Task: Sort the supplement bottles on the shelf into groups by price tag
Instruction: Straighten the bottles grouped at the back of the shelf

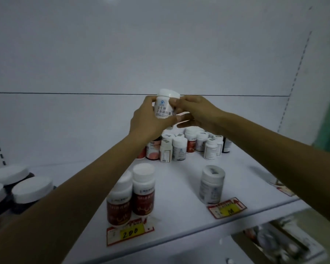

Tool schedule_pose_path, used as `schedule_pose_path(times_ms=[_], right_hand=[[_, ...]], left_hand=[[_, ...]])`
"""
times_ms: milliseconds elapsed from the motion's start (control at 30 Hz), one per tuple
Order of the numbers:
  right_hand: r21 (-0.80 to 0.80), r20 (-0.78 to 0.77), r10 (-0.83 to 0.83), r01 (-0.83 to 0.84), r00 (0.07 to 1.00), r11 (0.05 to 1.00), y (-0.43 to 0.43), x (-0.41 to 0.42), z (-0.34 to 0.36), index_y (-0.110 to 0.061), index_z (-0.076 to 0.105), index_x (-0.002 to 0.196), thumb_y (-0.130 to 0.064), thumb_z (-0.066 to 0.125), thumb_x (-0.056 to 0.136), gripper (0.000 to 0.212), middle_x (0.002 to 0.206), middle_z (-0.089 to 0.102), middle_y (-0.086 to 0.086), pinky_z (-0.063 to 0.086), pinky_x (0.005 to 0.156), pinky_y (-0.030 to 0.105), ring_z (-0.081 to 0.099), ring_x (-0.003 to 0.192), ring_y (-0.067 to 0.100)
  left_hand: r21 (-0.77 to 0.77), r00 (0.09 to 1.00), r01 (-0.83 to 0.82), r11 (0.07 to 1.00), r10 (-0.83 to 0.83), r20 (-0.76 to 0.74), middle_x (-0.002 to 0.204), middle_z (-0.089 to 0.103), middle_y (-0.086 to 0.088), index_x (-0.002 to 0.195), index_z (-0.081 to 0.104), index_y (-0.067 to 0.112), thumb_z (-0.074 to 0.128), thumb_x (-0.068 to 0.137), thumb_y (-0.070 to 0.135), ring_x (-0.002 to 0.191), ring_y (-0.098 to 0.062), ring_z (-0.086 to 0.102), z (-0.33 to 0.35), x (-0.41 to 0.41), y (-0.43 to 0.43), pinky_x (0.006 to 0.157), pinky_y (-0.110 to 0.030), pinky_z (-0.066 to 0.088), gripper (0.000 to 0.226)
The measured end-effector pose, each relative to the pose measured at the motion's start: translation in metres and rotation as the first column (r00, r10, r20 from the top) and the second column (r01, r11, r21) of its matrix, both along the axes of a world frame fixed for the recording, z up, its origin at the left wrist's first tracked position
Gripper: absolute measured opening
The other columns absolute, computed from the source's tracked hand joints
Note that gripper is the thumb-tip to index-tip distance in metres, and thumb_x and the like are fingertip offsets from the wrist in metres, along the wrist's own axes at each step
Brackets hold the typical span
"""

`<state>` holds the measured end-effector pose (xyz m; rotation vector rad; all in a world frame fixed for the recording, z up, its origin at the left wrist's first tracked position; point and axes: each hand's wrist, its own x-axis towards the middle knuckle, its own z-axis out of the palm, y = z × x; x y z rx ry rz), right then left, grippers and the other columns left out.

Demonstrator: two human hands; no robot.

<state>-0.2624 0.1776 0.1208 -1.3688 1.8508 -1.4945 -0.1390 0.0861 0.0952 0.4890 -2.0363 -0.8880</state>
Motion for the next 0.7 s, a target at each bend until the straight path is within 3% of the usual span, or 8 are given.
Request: schedule_pose_path(times_ms=[133, 200, 300, 400, 500, 567, 700], right_hand=[[-0.087, 0.053, -0.106, 0.111, 0.993, 0.990, 0.039, -0.004, -0.014, -0.012, 0.055, 0.121, -0.026, 0.072, 0.081, 0.045, 0.108, 0.069, 0.009, 0.058, 0.077, 0.032, 0.071, 0.092, 0.021], [-0.114, 0.117, -0.121, 0.134, 0.986, 0.984, 0.059, -0.009, -0.019, -0.012, 0.057, 0.120, -0.021, 0.069, 0.084, 0.039, 0.105, 0.071, 0.008, 0.057, 0.070, 0.028, 0.072, 0.088, 0.019], [-0.137, 0.209, -0.107, 0.137, 0.972, 0.981, 0.083, -0.019, -0.027, -0.010, 0.059, 0.120, -0.018, 0.064, 0.087, 0.035, 0.105, 0.071, 0.010, 0.056, 0.074, 0.033, 0.071, 0.090, 0.023], [-0.149, 0.249, -0.114, 0.154, 0.962, 0.977, 0.095, -0.027, -0.036, -0.011, 0.056, 0.123, -0.022, 0.063, 0.088, 0.037, 0.110, 0.069, 0.012, 0.056, 0.079, 0.035, 0.069, 0.092, 0.024], [-0.161, 0.210, -0.105, 0.140, 0.972, 0.977, 0.098, -0.035, -0.044, -0.012, 0.055, 0.123, -0.024, 0.066, 0.086, 0.041, 0.110, 0.069, 0.012, 0.057, 0.083, 0.038, 0.070, 0.096, 0.024], [-0.174, 0.176, -0.095, 0.126, 0.980, 0.977, 0.101, -0.040, -0.048, -0.013, 0.055, 0.123, -0.022, 0.070, 0.083, 0.043, 0.108, 0.070, 0.011, 0.057, 0.084, 0.040, 0.070, 0.094, 0.024], [-0.190, 0.184, -0.077, 0.113, 0.980, 0.975, 0.117, -0.057, -0.059, -0.015, 0.054, 0.123, -0.018, 0.074, 0.079, 0.048, 0.106, 0.070, 0.009, 0.058, 0.080, 0.036, 0.070, 0.093, 0.022]], left_hand=[[-0.051, 0.997, 0.077, 0.996, -0.076, 0.024, 0.121, 0.059, -0.002, 0.132, 0.037, 0.020, 0.074, 0.074, 0.037, 0.098, -0.018, 0.060, -0.005, -0.021, 0.033, 0.086, -0.034, 0.051, 0.070], [-0.037, 0.983, 0.180, 0.983, -0.178, 0.048, 0.127, 0.055, -0.002, 0.136, 0.033, 0.021, 0.075, 0.075, 0.032, 0.098, -0.015, 0.056, -0.010, -0.029, 0.047, 0.085, -0.028, 0.049, 0.075], [0.006, 0.954, 0.293, 0.956, -0.293, 0.066, 0.131, 0.053, -0.002, 0.140, 0.030, 0.022, 0.078, 0.072, 0.024, 0.100, -0.012, 0.054, -0.018, -0.036, 0.065, 0.080, -0.022, 0.049, 0.083], [0.041, 0.956, 0.290, 0.956, -0.291, 0.040, 0.132, 0.052, -0.003, 0.140, 0.031, 0.023, 0.078, 0.072, 0.021, 0.101, -0.013, 0.056, -0.024, -0.041, 0.079, 0.072, -0.016, 0.050, 0.083], [0.039, 0.967, 0.251, 0.967, -0.252, 0.022, 0.133, 0.052, -0.002, 0.140, 0.031, 0.024, 0.078, 0.072, 0.021, 0.097, -0.011, 0.054, -0.025, -0.048, 0.088, 0.053, -0.004, 0.047, 0.082], [0.012, 0.978, 0.208, 0.978, -0.208, 0.029, 0.138, 0.049, -0.002, 0.141, 0.029, 0.024, 0.076, 0.073, 0.024, 0.101, -0.010, 0.052, -0.025, -0.051, 0.095, 0.061, -0.005, 0.047, 0.083], [0.034, 0.988, 0.139, 0.990, -0.141, 0.065, 0.152, 0.031, 0.000, 0.147, 0.015, 0.027, 0.074, 0.072, 0.033, 0.134, -0.019, 0.039, -0.046, -0.053, 0.113, 0.101, -0.034, 0.040, 0.096]])
